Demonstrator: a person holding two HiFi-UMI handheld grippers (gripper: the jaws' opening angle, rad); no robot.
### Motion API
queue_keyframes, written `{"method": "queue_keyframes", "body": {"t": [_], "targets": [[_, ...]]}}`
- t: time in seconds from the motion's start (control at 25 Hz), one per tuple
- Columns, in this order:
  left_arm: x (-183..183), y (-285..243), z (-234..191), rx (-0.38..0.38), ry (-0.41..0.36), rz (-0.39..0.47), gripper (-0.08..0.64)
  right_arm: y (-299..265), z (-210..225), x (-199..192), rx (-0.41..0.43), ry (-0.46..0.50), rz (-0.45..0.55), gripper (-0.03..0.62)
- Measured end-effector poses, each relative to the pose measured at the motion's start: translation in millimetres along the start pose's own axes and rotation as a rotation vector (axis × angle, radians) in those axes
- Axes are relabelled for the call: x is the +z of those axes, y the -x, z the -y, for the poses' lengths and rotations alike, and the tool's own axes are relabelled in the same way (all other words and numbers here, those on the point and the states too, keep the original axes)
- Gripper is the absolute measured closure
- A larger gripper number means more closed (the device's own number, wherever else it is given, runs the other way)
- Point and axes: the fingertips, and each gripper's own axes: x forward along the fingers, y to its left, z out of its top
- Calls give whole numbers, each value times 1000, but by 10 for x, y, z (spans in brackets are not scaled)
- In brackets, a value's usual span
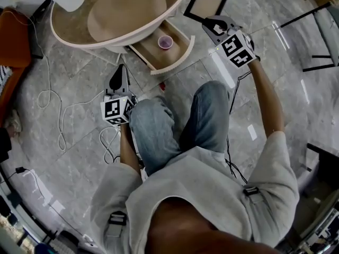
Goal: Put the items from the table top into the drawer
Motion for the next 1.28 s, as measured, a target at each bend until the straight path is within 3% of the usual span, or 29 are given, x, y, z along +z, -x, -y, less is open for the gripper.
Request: {"method": "queue_keyframes", "body": {"t": [0.32,0.68,1.28], "targets": [[-112,131,-116,34,3,-19,545,-391,-777,-469,165,-10,-89,508],[-198,149,-126,40,27,-20,545,-542,-1450,-865,354,98,-234,508],[-273,152,-254,72,45,-24,545,-843,-1854,-1182,505,127,-386,508]]}}
